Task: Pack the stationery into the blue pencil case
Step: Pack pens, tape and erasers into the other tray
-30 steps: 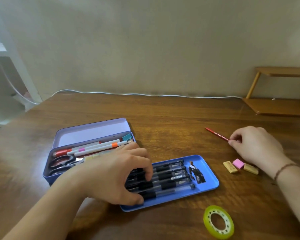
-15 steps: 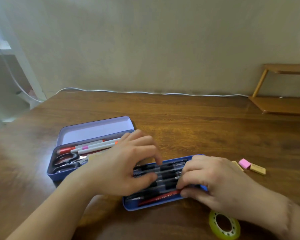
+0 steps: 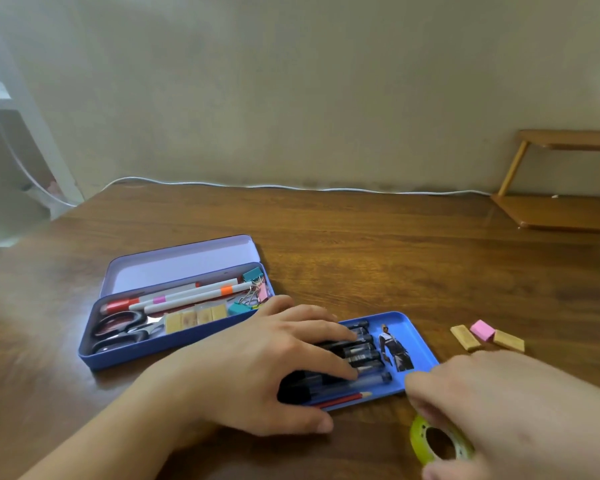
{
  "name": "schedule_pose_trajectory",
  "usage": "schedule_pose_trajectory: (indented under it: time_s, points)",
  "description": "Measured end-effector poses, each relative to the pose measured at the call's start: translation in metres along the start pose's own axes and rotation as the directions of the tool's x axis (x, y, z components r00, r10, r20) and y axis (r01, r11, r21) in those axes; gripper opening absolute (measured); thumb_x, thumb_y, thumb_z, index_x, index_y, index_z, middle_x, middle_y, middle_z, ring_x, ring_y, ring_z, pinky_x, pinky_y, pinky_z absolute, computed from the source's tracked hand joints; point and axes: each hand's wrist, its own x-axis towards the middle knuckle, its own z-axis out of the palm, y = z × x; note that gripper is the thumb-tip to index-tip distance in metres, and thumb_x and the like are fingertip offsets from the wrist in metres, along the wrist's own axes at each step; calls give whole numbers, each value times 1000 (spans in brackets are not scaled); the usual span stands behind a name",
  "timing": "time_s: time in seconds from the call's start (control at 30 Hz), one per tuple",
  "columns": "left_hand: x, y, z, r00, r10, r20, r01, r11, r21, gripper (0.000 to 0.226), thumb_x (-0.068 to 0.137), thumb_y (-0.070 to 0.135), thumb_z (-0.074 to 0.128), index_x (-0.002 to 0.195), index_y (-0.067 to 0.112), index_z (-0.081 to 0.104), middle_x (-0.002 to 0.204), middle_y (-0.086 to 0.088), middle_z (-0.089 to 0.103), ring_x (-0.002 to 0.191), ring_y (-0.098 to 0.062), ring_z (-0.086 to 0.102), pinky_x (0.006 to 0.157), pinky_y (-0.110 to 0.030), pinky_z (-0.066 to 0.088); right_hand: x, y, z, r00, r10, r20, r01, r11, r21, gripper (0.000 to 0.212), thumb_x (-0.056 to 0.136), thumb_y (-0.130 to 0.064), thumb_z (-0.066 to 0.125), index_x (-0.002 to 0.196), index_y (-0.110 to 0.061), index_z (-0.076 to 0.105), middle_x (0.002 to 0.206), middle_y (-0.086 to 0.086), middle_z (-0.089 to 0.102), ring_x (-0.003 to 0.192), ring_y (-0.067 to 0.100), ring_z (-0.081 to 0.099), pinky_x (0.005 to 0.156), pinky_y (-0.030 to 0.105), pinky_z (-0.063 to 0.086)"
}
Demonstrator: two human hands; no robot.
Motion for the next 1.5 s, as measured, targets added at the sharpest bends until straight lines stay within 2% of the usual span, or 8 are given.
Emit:
schedule_pose_trajectory:
  time_s: [0.1, 0.23, 0.53, 0.8, 1.17, 1.33, 1.43, 1.5]
  points:
    - [0, -1, -1, 1000, 3, -5, -3, 1000, 0, 55, 88, 66, 56, 138, 44, 50, 153, 21, 37, 144, 2, 21, 117, -33, 15, 1, 17, -5, 985, 13, -172, 7, 993, 117, 50, 60, -78, 51, 98, -52, 34, 86, -20, 53, 76, -2, 51, 61, 22, 42]
    - [-1, 0, -3, 1000, -19, -1, 19, 1000, 12, 61, 85, 69, 57, 140, 45, 45, 153, 24, 34, 144, 3, 20, 118, -35, 18, 26, 33, -2, 883, 12, -470, 45, 993, 110, 46, 72, -63, 65, 107, -47, 40, 98, -27, 52, 88, -2, 47, 74, 22, 45]
    - [-2, 0, -4, 999, -40, 2, 40, 999, 17, 64, 81, 70, 60, 139, 47, 45, 148, 26, 38, 136, 5, 29, 116, -36, 19, 46, 43, 10, 892, -10, -452, 58, 994, 93, 44, 77, -58, 66, 116, -48, 49, 125, -33, 48, 112, -7, 42, 89, 24, 47]
    - [-2, -2, 0, 999, -44, 1, 44, 999, -3, 66, 80, 70, 60, 140, 48, 43, 147, 29, 37, 136, 6, 29, 115, -33, 20, 22, 103, -4, 973, 117, -197, -91, 987, 135, 36, 64, -60, 78, 92, -56, 55, 98, -30, 53, 98, -9, 44, 78, 22, 48]
    - [-2, -2, 0, 999, -46, 14, 47, 999, -14, 65, 81, 69, 60, 140, 49, 42, 147, 30, 36, 136, 6, 27, 116, -31, 19, 33, 96, 2, 966, 90, -241, -63, 991, 119, 24, 74, -49, 76, 83, -55, 55, 93, -26, 56, 90, -5, 53, 77, 23, 50]
    - [-2, -2, 0, 999, -45, 12, 45, 999, -16, 64, 82, 70, 59, 140, 49, 41, 147, 30, 36, 136, 7, 27, 116, -32, 20, 32, 73, -1, 898, -90, -430, 186, 965, 187, 34, 80, -30, 73, 96, -55, 57, 101, -29, 57, 102, -5, 50, 72, 11, 44]
    - [-2, -2, 0, 999, -46, 18, 47, 999, -16, 63, 82, 70, 58, 139, 49, 41, 146, 29, 36, 135, 6, 28, 115, -34, 22, 37, 50, 4, 861, -241, -447, 368, 903, 223, 37, 80, -11, 69, 100, -41, 61, 99, -21, 61, 97, 7, 58, 79, 20, 47]
    - [-2, -2, 0, 999, -48, 20, 48, 999, -17, 63, 82, 70, 58, 140, 49, 41, 146, 29, 36, 135, 6, 28, 115, -34, 21, 41, 43, 9, 869, -256, -423, 365, 910, 199, 39, 82, -10, 66, 102, -42, 61, 99, -21, 60, 98, 7, 56, 84, 26, 48]
